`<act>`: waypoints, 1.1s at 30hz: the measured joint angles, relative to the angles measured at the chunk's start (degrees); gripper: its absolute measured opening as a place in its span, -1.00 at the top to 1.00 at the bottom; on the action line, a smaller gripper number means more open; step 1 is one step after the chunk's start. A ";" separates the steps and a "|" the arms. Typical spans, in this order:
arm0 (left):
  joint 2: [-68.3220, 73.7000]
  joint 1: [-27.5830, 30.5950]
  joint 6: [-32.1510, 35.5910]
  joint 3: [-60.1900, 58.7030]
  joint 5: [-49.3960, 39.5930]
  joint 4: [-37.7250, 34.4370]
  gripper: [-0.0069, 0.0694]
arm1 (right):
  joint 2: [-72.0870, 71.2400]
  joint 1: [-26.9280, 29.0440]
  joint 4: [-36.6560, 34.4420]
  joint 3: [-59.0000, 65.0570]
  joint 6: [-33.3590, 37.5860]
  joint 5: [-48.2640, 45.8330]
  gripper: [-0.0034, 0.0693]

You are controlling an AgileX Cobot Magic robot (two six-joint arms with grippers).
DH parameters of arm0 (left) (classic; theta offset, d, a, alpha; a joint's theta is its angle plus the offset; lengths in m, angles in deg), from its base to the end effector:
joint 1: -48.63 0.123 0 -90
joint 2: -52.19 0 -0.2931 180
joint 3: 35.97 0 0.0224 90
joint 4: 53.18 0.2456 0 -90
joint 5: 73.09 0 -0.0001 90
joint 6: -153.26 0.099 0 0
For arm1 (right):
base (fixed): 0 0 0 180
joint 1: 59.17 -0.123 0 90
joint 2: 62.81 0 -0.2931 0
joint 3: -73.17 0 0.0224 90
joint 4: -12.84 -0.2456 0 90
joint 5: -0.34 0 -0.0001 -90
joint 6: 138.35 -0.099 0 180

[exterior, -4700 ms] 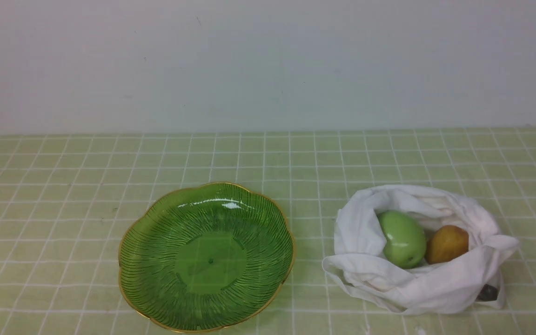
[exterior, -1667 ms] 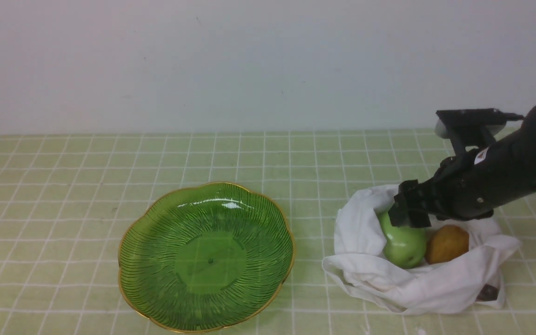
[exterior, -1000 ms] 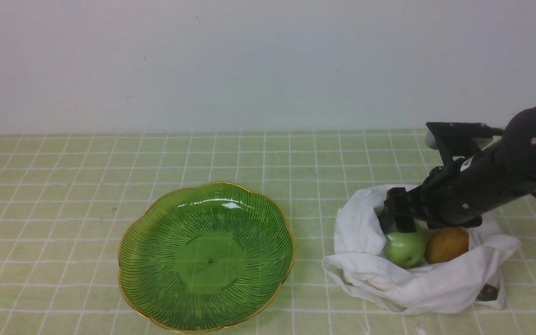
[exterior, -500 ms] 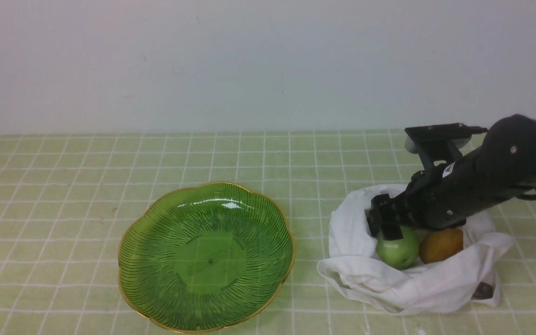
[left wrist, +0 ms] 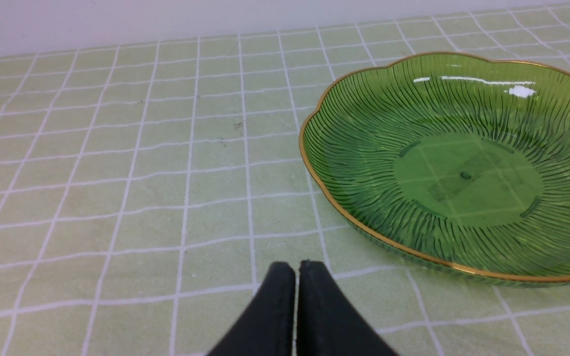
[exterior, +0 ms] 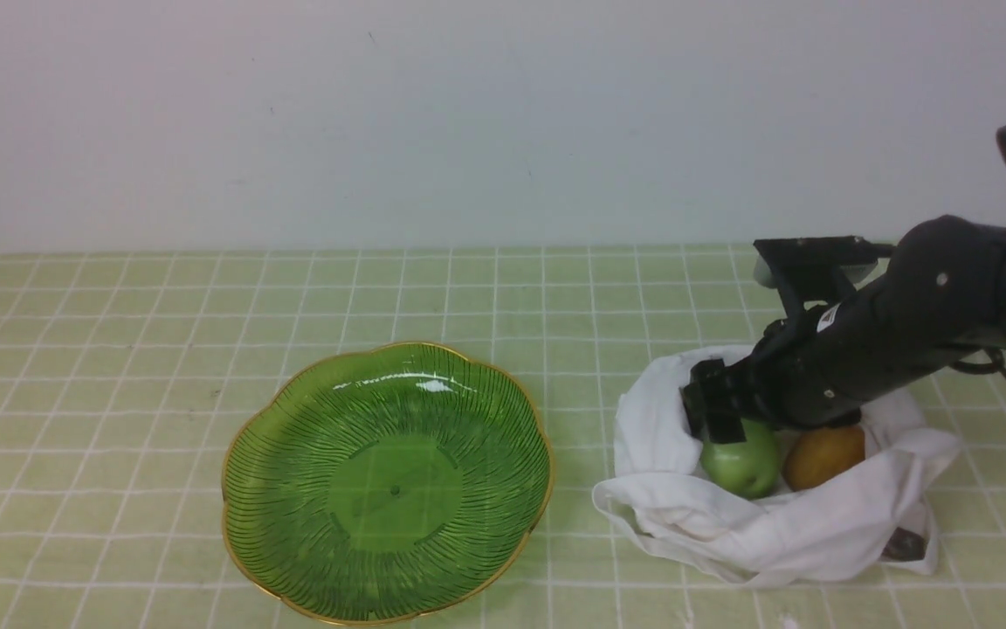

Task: Take the fruit out of the bag on the green coffee tablecloth and place them on the plate.
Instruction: 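Reach into the cloth bag and grasp a fruit inside it with the right gripper, then move the fruit from the bag and place it onto the plate with the right gripper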

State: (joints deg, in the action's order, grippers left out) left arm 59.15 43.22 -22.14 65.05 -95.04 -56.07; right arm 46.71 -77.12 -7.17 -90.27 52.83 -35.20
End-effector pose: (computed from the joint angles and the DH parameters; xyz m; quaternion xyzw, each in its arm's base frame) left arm 0.0463 -0.0063 0.1678 0.0572 0.8063 -0.0255 0.5882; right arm 0.3200 0.1244 0.1816 -0.1250 0.9719 0.1313 0.1498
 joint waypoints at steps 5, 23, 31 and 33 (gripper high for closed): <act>0.00 0.00 0.00 0.00 0.00 0.00 0.84 | -1.76 0.00 1.57 0.14 -0.14 -3.29 -0.71; 0.00 0.00 0.00 0.00 0.00 0.00 0.84 | -17.53 -0.09 7.56 -1.75 -4.38 -12.47 -0.69; 0.00 0.00 0.00 0.00 0.00 0.00 0.84 | -17.64 -0.43 -1.76 -9.55 0.49 -16.01 -0.69; 0.00 0.00 0.00 0.00 0.00 0.00 0.84 | -17.64 -1.44 -4.24 -10.56 3.17 -15.58 -0.69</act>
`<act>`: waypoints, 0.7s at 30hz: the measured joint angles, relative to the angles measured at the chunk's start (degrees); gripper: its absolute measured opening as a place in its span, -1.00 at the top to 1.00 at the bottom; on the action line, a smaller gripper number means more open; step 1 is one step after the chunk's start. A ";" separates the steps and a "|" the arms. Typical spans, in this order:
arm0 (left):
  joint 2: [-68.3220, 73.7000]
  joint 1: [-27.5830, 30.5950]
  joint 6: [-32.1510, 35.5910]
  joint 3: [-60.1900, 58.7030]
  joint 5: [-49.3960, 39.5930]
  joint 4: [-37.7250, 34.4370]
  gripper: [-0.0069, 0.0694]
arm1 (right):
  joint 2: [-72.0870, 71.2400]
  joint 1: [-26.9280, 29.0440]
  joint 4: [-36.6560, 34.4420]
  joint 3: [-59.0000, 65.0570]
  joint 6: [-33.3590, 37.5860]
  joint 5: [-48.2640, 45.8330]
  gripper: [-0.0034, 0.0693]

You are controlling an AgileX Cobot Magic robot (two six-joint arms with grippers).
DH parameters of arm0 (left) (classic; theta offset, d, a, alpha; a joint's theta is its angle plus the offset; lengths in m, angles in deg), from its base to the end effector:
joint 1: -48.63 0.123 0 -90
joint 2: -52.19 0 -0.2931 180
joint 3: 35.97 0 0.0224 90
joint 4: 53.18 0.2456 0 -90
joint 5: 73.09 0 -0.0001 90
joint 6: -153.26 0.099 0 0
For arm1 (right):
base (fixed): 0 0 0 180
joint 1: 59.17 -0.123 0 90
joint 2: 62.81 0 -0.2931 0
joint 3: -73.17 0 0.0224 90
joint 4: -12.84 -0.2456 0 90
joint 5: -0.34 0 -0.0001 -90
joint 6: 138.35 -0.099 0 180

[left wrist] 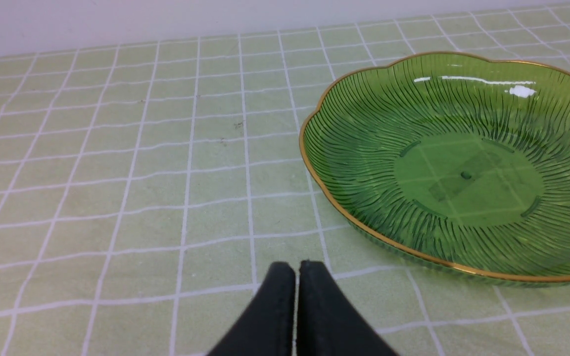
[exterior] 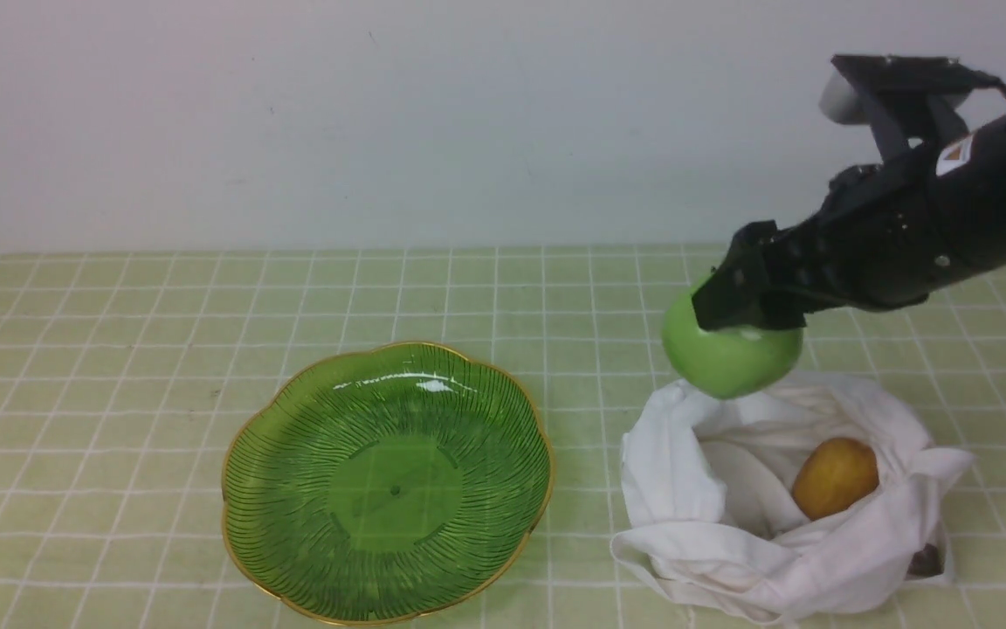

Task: Take the fruit out of the bag on the green coffee tablecloth and place them on the plate.
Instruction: 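Move the fruit from the bag and place it onto the plate with the right gripper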

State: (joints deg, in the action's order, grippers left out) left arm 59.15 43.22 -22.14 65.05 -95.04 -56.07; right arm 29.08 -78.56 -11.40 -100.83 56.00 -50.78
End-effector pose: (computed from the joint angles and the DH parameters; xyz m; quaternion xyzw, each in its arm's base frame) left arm 0.0463 -0.0063 0.1678 0.0572 0.8063 -0.0255 0.5882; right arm 0.2799 0.1321 0.3262 -0.1937 0.9258 0.2040 0.2525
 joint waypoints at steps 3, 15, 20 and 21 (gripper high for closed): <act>0.00 0.00 0.00 0.00 0.00 0.00 0.84 | 0.45 -2.48 -3.81 -0.67 2.81 1.73 -0.69; 0.00 0.00 0.00 0.00 0.00 0.00 0.84 | 18.70 -22.33 -9.71 -3.67 5.64 21.30 -0.69; 0.00 0.00 0.00 0.00 0.00 0.00 0.84 | 27.74 -23.56 -9.91 -9.26 5.64 21.49 -0.69; 0.00 0.00 0.00 0.00 0.00 0.00 0.84 | 28.95 -23.70 -9.91 -10.27 5.64 21.44 -0.69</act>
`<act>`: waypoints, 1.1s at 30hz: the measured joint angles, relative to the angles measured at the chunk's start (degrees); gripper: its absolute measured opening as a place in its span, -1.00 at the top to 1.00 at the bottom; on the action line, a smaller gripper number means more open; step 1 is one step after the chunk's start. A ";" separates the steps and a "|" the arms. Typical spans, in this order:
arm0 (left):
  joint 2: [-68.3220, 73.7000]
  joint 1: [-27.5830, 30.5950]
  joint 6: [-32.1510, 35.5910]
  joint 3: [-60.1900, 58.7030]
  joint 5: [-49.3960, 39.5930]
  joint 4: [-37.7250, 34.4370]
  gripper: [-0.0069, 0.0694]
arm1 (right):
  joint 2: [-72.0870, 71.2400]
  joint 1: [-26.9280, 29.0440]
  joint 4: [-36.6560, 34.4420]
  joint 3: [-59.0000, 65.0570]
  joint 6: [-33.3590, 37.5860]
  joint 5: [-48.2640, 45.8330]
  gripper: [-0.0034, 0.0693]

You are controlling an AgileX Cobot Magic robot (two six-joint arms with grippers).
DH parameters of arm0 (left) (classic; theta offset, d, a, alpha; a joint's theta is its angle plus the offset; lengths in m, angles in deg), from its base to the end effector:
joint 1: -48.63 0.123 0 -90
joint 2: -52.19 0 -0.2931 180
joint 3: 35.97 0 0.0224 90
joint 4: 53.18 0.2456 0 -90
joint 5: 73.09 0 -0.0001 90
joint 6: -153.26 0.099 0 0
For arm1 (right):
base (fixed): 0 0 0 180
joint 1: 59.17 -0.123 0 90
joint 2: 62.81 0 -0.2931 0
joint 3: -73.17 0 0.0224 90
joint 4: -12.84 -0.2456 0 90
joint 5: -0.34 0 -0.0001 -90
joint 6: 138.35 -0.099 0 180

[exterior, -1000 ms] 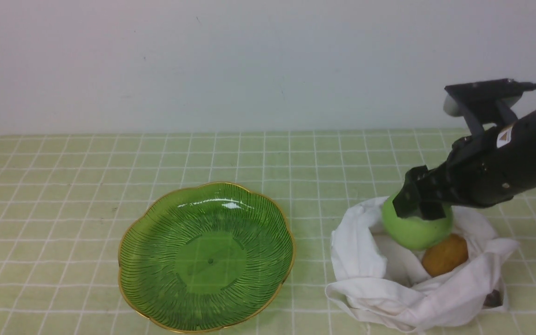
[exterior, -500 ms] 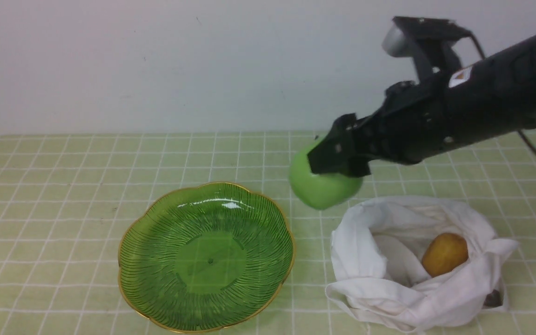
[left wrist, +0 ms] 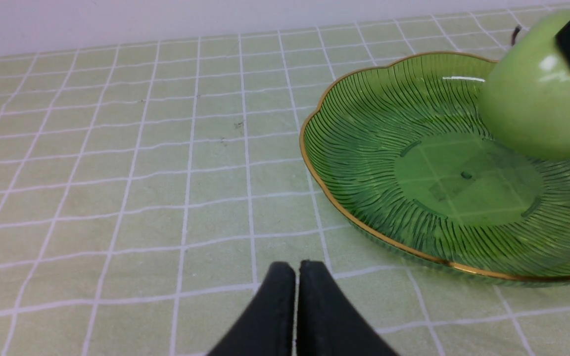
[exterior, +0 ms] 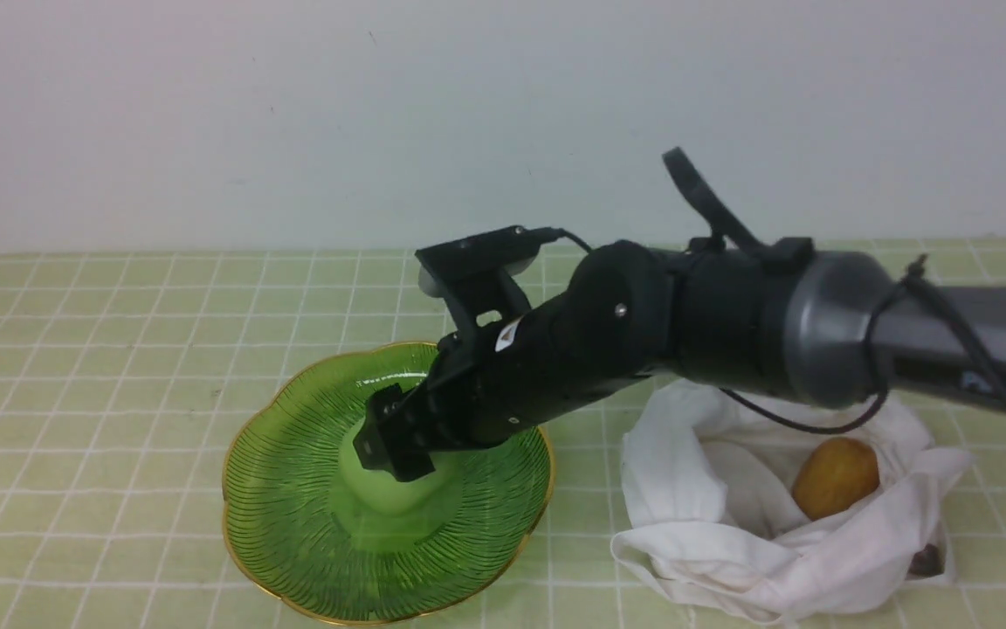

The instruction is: Take the fruit out of the bag on the green coffee tablecloth and place them on the plate.

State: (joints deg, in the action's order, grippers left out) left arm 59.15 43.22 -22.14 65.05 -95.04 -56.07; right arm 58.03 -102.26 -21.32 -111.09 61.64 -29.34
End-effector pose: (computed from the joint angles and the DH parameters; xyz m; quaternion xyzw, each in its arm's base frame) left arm 0.0463 -0.0063 0.1678 0.0572 0.8063 -0.0255 0.5882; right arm 0.3015 0.3198 0.2100 -0.3064 0.8853 0.2644 0.2291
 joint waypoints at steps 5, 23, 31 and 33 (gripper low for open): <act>0.00 0.00 0.00 0.00 0.00 0.00 0.84 | 5.79 -0.16 -0.18 -4.99 -0.05 -2.46 -0.69; 0.00 0.00 0.00 0.00 0.00 0.00 0.84 | 3.72 -0.15 2.00 -6.83 -4.46 -6.59 -0.90; 0.00 0.00 0.00 0.00 0.00 0.00 0.84 | -8.98 2.23 18.59 -6.83 -15.05 -16.76 -0.27; 0.00 0.00 0.00 0.00 0.00 0.00 0.84 | -11.84 2.51 24.46 -6.83 -18.64 -19.48 0.03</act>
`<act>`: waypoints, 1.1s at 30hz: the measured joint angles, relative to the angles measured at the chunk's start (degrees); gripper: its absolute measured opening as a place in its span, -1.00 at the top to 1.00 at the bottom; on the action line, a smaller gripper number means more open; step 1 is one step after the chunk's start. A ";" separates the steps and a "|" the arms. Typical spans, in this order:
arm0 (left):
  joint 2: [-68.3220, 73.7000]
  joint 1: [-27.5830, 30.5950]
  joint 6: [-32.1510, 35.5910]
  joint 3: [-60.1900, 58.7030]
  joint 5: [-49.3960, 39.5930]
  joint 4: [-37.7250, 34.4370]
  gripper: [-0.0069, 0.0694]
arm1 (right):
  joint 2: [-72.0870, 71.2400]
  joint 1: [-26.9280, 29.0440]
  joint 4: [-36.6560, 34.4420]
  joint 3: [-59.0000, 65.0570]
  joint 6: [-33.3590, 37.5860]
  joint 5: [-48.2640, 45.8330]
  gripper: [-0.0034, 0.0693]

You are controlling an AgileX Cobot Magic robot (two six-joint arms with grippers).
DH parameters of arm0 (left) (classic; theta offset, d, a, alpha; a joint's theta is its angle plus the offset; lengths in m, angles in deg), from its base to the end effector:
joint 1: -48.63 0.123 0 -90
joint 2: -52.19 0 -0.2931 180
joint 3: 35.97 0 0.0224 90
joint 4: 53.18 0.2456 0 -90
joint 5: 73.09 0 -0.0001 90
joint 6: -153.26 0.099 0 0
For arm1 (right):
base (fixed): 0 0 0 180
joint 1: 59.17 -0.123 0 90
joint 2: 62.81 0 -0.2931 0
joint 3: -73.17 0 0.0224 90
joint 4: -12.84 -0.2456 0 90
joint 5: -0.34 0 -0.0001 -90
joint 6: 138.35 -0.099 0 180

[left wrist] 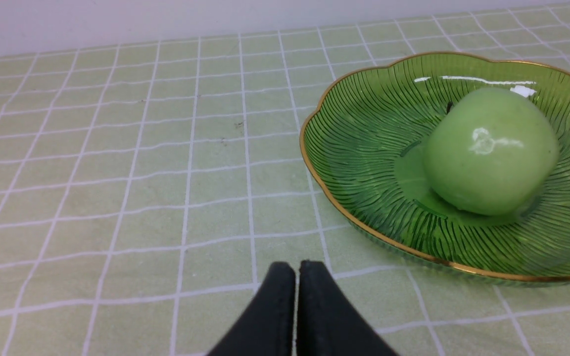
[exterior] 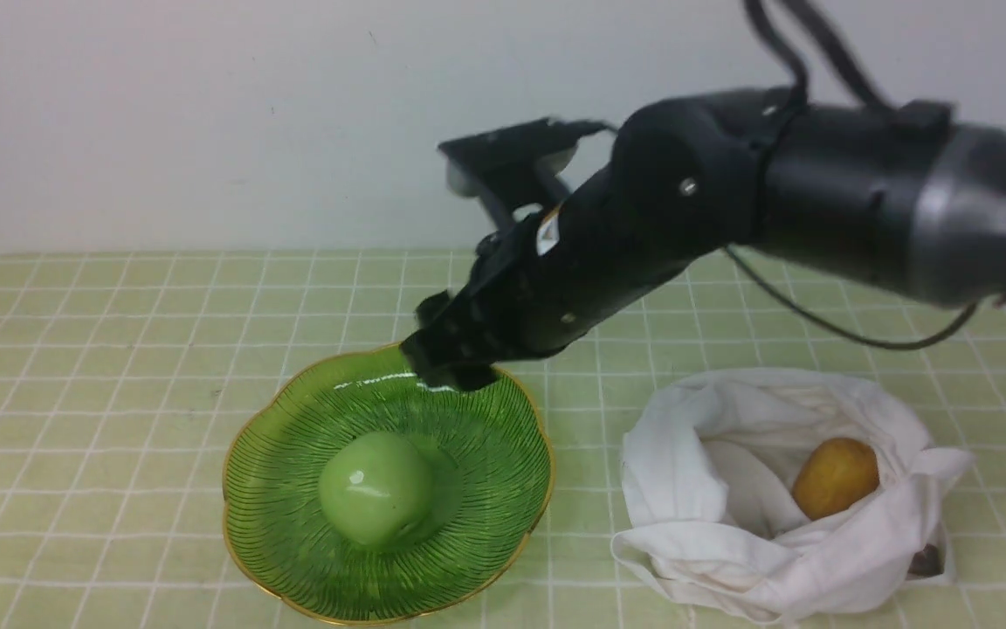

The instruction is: Take the fruit out of the bag on the green coffee tablecloth and place them on the plate.

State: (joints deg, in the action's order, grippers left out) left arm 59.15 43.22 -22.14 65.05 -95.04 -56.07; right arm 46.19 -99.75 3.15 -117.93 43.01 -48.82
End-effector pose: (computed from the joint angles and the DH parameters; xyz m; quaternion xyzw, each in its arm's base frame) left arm 0.0463 -0.0063 0.1678 0.0572 0.8063 -0.0255 0.5882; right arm 0.2923 0.2670 0.3065 -0.3094 0.9047 0.1673 0.2403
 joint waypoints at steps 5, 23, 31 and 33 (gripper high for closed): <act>0.00 0.00 0.00 0.00 0.00 0.00 0.84 | -11.24 0.07 14.55 1.70 -11.41 -7.21 0.85; 0.00 0.00 0.00 0.00 0.00 0.00 0.84 | -66.36 0.11 25.90 51.98 -24.82 31.37 0.94; 0.00 0.00 0.00 0.00 0.00 0.00 0.84 | -73.94 0.11 25.92 58.41 -24.82 35.02 0.94; 0.00 0.00 0.00 0.00 0.00 0.00 0.84 | -74.73 0.11 26.06 58.46 -24.82 35.46 0.94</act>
State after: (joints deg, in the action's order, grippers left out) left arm 59.15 43.22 -22.14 65.05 -95.04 -56.07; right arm -28.53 -99.64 29.21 -59.47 18.19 -13.36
